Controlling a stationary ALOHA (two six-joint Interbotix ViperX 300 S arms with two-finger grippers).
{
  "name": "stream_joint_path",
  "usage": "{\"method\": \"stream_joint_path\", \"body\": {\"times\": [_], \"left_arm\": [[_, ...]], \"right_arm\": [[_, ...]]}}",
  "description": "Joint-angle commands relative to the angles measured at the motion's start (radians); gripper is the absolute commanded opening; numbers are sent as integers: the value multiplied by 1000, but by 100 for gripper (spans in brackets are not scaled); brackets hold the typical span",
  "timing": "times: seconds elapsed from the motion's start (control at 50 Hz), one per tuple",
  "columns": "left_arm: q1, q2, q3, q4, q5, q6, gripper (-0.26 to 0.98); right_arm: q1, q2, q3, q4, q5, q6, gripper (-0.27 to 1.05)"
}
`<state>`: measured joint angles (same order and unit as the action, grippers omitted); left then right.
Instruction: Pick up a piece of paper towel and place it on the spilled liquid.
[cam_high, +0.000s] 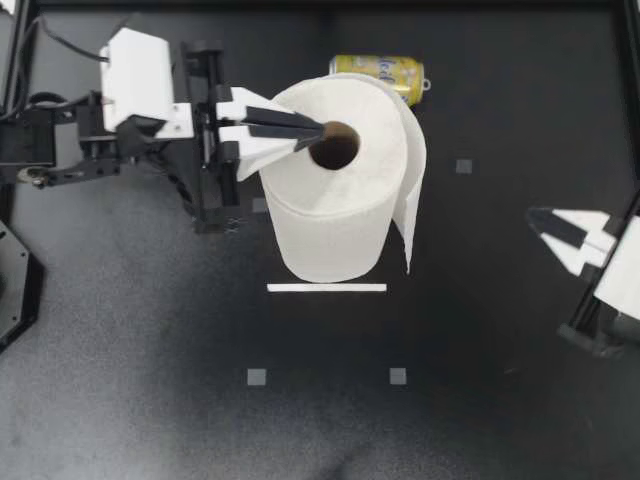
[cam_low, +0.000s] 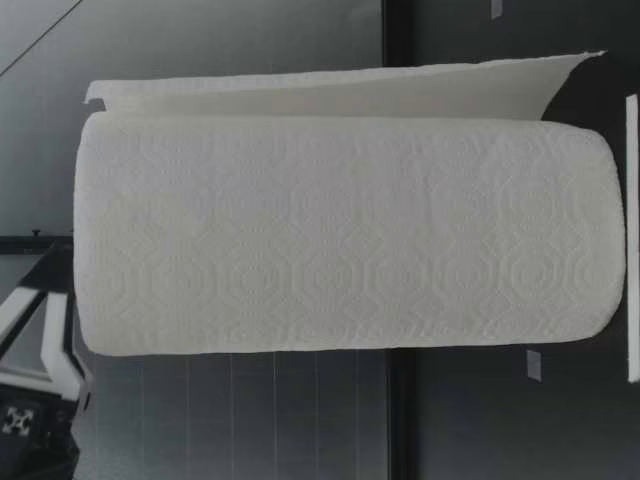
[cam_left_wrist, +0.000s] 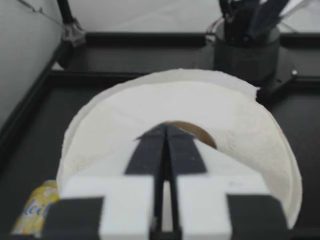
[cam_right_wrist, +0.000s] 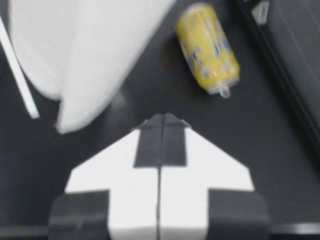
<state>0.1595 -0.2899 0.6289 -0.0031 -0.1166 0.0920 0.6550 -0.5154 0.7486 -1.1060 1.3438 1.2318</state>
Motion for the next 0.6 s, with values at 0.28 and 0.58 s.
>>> {"method": "stream_joint_path", "body": {"times": [0.28, 0.58], "left_arm": [[5, 6, -34, -2, 77, 8, 6], [5, 29, -37, -2, 89, 9, 6]], "right_arm": [[11, 209, 18, -238, -54, 492, 1], [-8, 397, 3, -279, -49, 773, 72]]}}
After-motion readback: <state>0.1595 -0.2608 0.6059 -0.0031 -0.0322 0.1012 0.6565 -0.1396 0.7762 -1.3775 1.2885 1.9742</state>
